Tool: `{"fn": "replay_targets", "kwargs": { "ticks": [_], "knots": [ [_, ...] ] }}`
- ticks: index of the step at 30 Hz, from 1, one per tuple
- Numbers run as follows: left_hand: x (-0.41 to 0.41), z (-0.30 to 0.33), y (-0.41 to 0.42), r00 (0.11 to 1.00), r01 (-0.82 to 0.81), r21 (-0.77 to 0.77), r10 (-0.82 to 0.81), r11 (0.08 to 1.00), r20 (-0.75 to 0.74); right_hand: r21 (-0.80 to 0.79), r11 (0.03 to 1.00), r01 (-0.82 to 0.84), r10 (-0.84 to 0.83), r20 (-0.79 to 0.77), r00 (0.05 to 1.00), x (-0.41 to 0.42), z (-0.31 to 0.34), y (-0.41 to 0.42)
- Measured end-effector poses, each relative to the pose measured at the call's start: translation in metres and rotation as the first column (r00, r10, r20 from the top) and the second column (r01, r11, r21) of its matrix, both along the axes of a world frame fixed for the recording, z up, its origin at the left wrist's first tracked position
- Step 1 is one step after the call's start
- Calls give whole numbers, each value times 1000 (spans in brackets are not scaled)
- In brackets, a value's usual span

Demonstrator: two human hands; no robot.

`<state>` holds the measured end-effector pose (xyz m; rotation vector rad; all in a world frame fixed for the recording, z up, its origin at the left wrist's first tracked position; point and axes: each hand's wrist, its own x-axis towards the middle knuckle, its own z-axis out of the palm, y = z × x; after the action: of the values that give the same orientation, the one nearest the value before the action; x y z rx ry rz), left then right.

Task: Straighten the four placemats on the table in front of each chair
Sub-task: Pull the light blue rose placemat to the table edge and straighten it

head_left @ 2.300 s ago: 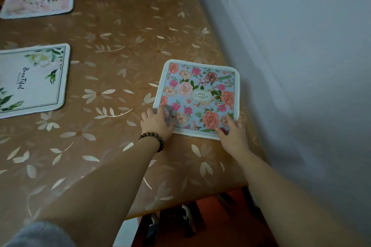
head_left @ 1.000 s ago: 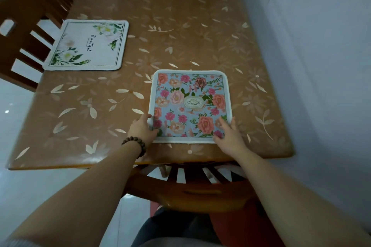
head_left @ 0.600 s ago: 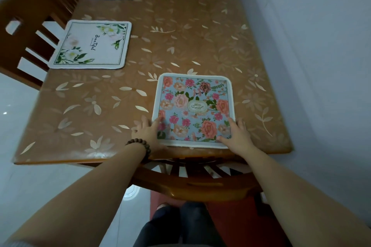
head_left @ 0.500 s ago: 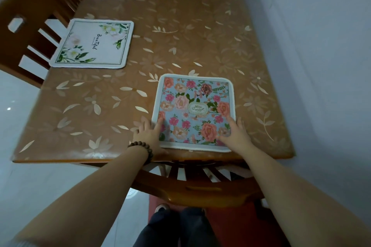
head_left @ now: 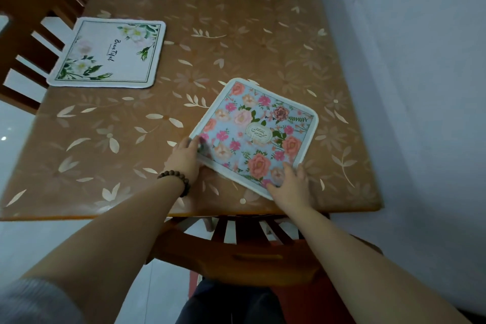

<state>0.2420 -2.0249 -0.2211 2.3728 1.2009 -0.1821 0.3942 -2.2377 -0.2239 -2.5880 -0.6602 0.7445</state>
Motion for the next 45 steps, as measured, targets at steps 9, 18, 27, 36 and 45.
{"fn": "replay_targets", "kwargs": {
  "ticks": [9,18,27,36,45],
  "knots": [
    [23,-5,0,974,-220,48,216,974,74,116,992,41,-49,62,997,19,4,4],
    [26,-13,-69,966,-260,43,260,965,1,-75,967,-245,255,193,947,148,-14,36],
    [38,-14,-66,969,-221,-64,227,973,97,-80,965,-249,260,186,948,180,-21,48],
    [37,-11,9,976,-184,-114,196,976,97,-33,980,-198,201,211,957,112,-12,17],
    [44,-15,38,988,-98,-109,110,989,110,62,992,-107,92,211,973,43,-3,-19]
  ]
}}
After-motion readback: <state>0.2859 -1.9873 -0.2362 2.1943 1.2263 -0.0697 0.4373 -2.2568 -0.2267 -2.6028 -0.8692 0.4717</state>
